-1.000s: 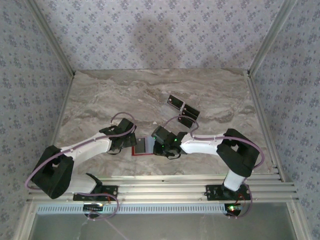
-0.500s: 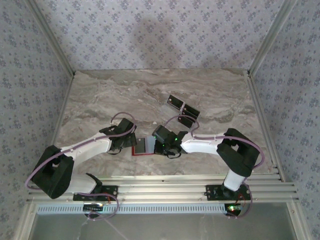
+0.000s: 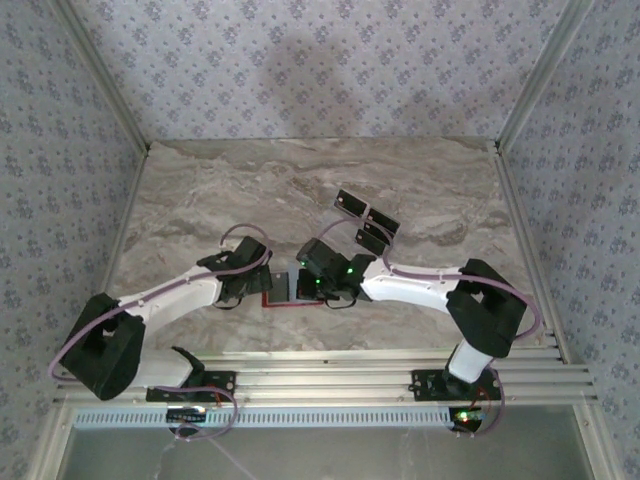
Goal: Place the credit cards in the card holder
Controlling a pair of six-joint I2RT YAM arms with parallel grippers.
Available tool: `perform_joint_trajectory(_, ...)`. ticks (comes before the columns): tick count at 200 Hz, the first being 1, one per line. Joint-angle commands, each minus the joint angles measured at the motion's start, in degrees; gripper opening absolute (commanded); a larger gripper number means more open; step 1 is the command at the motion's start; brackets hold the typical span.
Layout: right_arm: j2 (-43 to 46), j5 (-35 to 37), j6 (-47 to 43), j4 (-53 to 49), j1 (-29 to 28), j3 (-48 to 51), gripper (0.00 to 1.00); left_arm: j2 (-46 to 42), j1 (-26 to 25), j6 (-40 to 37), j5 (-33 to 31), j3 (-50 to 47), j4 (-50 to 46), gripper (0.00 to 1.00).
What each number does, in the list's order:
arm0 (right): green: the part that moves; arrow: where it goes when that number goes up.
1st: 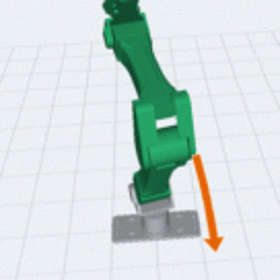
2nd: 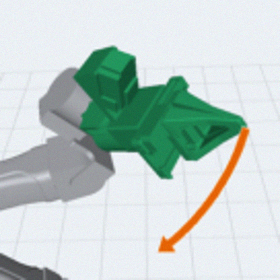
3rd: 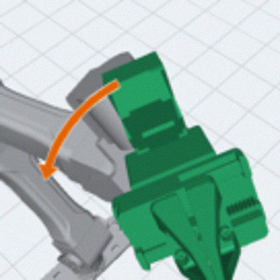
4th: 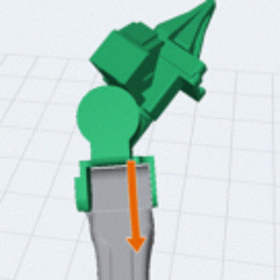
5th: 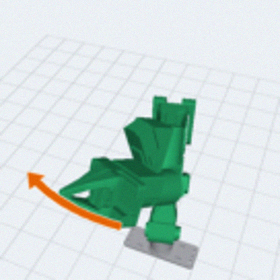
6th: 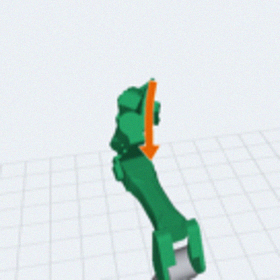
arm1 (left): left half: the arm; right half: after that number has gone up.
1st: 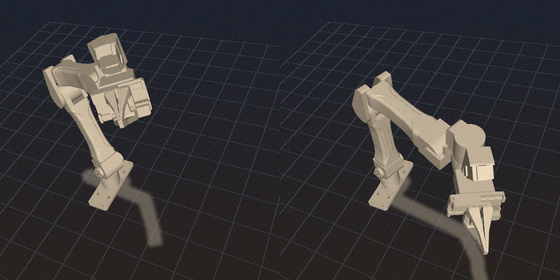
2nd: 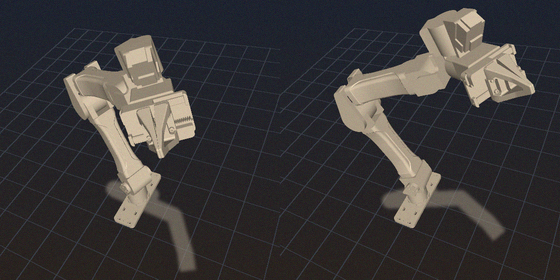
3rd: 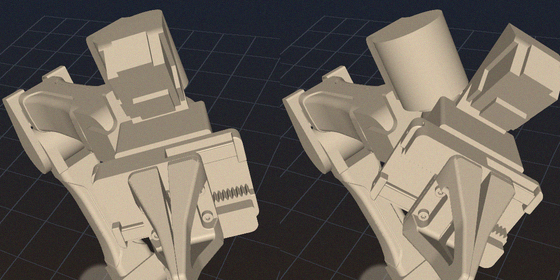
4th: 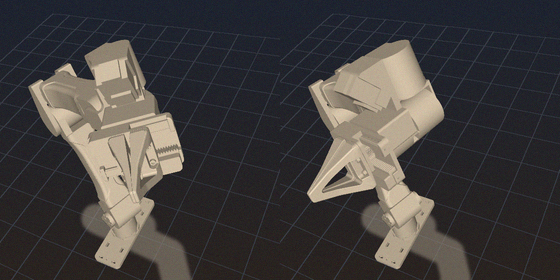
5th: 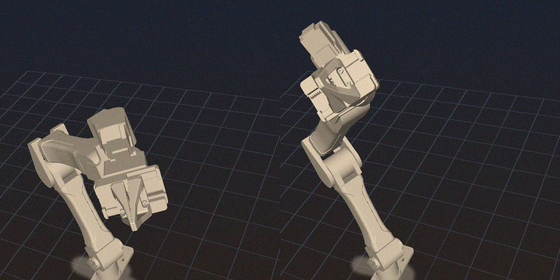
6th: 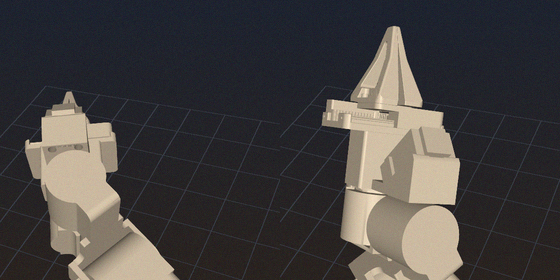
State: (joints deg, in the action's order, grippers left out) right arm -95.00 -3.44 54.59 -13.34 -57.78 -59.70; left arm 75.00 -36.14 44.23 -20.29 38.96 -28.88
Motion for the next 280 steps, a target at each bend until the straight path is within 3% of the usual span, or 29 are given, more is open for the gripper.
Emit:
perform_joint_trajectory(1, -2.7, -1.32, -1.81, -0.68, -0.44, -3.71, 0.0, -3.06, -0.3, 2.11, -2.79, 0.07, -2.61, 1.0)
perform_joint_trajectory(70, -15.29, -6.23, -2.98, 1.62, -2.23, -14.71, 0.0, -13.07, -0.33, 7.45, -7.42, -2.05, -5.95, 1.0)
perform_joint_trajectory(104, -17.2, -9.65, -4.93, 4.1, -2.27, -16.27, 0.38, -14.32, -0.3, 8.45, -7.21, -2.81, -6.01, 1.0)
perform_joint_trajectory(145, -8.94, -10.99, -10.27, 5.49, -1.33, -13.6, 0.53, -14.27, -0.28, 8.31, -7.35, -2.84, -6.05, 1.0)
perform_joint_trajectory(190, 1.2, -9.88, -14.57, 0.58, 2.85, -9.14, 0.54, -13.12, -0.27, 6.71, -6.57, -2.01, -5.76, 1.0)
perform_joint_trajectory(218, 7.07, -8.82, -20.05, -5.78, 9.72, -5.36, 0.54, -10.26, -0.27, 4.77, -4.12, -1.19, -4.29, 1.0)
perform_joint_trajectory(280, 6.93, -0.56, -39.93, -24.92, 24.76, -11.29, 0.52, -1.97, -0.67, 2.14, -0.92, 1.86, -2.77, 1.0)
